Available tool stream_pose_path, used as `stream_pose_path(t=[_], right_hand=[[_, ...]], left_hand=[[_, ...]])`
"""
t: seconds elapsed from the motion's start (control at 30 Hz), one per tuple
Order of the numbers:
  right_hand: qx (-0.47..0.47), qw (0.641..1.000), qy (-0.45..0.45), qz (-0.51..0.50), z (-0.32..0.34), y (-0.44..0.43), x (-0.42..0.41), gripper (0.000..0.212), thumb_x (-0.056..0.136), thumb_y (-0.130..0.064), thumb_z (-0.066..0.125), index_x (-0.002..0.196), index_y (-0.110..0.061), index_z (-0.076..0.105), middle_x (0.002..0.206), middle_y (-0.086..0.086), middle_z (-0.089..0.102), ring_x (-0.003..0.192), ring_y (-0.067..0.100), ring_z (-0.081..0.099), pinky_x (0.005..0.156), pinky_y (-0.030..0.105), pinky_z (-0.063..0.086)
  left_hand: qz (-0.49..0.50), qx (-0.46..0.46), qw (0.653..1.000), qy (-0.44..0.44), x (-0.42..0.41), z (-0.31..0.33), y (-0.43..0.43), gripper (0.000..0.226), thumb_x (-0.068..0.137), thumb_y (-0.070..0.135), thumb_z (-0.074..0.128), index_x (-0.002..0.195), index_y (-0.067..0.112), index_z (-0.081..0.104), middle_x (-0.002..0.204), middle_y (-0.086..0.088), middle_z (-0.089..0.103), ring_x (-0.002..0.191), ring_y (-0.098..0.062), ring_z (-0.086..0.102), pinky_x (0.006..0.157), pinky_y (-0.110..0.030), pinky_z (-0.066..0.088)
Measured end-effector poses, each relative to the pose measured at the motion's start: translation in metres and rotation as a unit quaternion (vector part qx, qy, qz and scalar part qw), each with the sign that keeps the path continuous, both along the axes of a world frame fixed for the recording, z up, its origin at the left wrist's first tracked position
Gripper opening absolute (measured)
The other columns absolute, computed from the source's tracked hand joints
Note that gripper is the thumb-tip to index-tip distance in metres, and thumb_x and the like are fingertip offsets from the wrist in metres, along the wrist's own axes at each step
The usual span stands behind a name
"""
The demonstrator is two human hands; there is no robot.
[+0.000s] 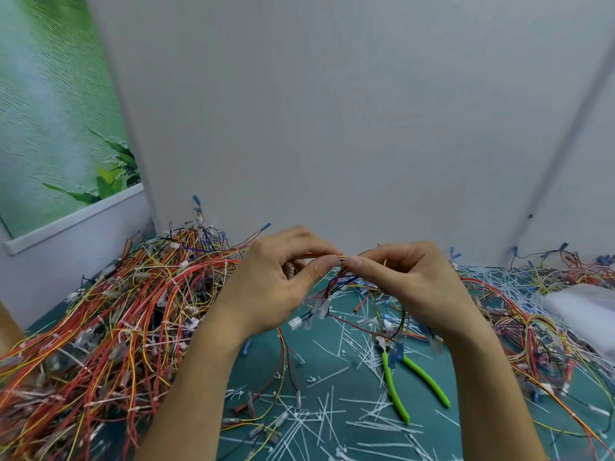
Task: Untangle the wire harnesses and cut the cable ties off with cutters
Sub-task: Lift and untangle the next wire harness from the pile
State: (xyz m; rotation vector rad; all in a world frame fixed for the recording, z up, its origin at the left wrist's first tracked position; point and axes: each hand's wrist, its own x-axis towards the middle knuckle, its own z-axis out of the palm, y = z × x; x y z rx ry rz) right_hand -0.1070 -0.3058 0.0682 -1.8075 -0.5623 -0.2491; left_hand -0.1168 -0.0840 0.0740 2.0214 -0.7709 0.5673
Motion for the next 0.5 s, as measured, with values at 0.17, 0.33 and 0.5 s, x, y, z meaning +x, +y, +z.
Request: stream_pose_path(t=[0.17,0.33,0.5], right_hand=[[0.02,0.999,0.029,0.036,-0.001,-0.006,0.002,0.036,0.081,-0.055,0.077,0.1,-0.026,0.081,0.064,0.006,0.054,0.061,0.021,0.038,0.058,0.034,0.028],[0.056,0.992,0.087,0.073,-0.001,-0.01,0.005,0.03,0.083,-0.035,0.077,0.107,-0.018,0.08,0.091,0.021,0.074,0.081,0.018,0.06,0.076,0.034,0.045],[0.101,0.987,0.107,0.067,-0.002,-0.014,0.01,0.035,0.077,-0.037,0.079,0.103,-0.013,0.081,0.078,0.006,0.072,0.069,0.015,0.061,0.063,0.022,0.049]], left_hand=[[0.062,-0.034,0.996,0.057,0.004,-0.005,0.005,0.014,0.093,0.037,0.068,0.096,0.027,0.076,0.084,0.017,0.072,0.081,-0.006,0.067,0.069,-0.023,0.052],[0.053,-0.093,0.99,0.097,0.007,-0.006,0.008,0.013,0.091,0.036,0.067,0.086,0.028,0.076,0.071,0.018,0.07,0.064,0.004,0.062,0.062,-0.011,0.045],[-0.016,-0.118,0.985,0.129,0.005,-0.004,0.012,0.025,0.089,0.039,0.061,0.088,0.02,0.077,0.074,0.001,0.071,0.055,-0.006,0.05,0.054,-0.02,0.043]])
